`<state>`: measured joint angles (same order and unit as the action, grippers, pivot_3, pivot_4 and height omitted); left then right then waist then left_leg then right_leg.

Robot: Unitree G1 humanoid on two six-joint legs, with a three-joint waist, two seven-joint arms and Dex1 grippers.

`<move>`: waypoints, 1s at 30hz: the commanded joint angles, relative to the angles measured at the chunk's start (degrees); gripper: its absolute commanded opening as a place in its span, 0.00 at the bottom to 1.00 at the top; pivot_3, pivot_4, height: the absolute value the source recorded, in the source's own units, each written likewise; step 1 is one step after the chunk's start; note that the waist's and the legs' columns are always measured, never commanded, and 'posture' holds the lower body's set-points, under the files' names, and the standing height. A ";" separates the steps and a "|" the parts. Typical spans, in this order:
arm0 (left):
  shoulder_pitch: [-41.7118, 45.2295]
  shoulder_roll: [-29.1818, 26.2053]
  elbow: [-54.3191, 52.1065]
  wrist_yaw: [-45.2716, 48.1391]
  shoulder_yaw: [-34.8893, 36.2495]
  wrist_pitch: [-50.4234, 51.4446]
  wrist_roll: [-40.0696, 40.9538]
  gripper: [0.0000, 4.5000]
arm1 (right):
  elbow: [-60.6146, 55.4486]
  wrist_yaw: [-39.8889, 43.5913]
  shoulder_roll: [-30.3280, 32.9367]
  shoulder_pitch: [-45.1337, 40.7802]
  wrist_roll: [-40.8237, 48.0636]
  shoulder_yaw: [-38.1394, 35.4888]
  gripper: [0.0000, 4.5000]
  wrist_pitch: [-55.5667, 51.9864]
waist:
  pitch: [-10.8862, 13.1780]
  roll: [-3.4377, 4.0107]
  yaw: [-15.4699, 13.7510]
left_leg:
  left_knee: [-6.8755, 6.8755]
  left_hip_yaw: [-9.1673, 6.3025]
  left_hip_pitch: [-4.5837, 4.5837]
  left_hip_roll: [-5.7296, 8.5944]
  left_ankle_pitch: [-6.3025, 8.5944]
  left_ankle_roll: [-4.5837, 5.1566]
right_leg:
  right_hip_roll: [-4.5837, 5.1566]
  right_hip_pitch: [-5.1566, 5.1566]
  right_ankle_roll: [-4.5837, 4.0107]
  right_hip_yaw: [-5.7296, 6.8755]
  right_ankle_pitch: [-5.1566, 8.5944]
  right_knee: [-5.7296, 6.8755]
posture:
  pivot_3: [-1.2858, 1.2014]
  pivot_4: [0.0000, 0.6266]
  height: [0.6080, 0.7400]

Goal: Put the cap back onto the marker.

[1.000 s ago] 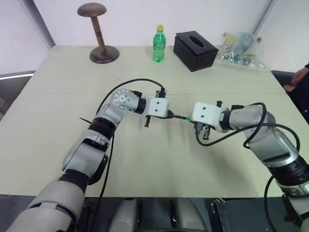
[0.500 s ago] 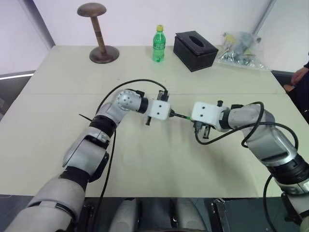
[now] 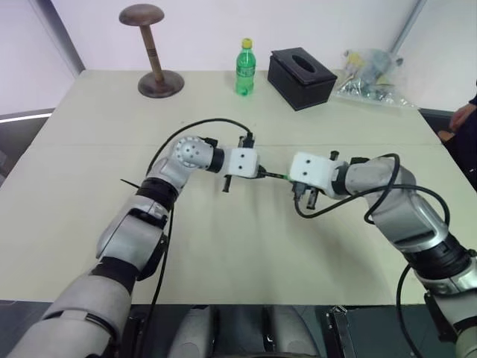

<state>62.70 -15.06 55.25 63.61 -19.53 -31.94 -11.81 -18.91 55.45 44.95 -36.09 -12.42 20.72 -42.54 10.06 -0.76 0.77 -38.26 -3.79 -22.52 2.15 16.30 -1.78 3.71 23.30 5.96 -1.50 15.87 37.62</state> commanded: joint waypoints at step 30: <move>0.58 3.16 0.93 4.57 4.30 -1.25 3.76 0.00 | -2.83 0.10 -4.19 -2.73 -0.95 1.44 0.02 2.27 | 0.00 0.00 0.03 | 0.00 0.00 -0.01 0.01 0.00 0.00 | 0.00 0.01 0.00 0.00 0.00 0.00 | 0.52 0.24 1.00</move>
<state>62.68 -15.04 58.51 68.22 -15.48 -31.81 -10.54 -18.28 55.77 42.20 -37.70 -14.52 22.58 -42.79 10.05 -0.76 0.80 -38.26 -3.79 -22.52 2.16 16.30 -1.78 3.71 23.32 5.96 -1.50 15.87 37.63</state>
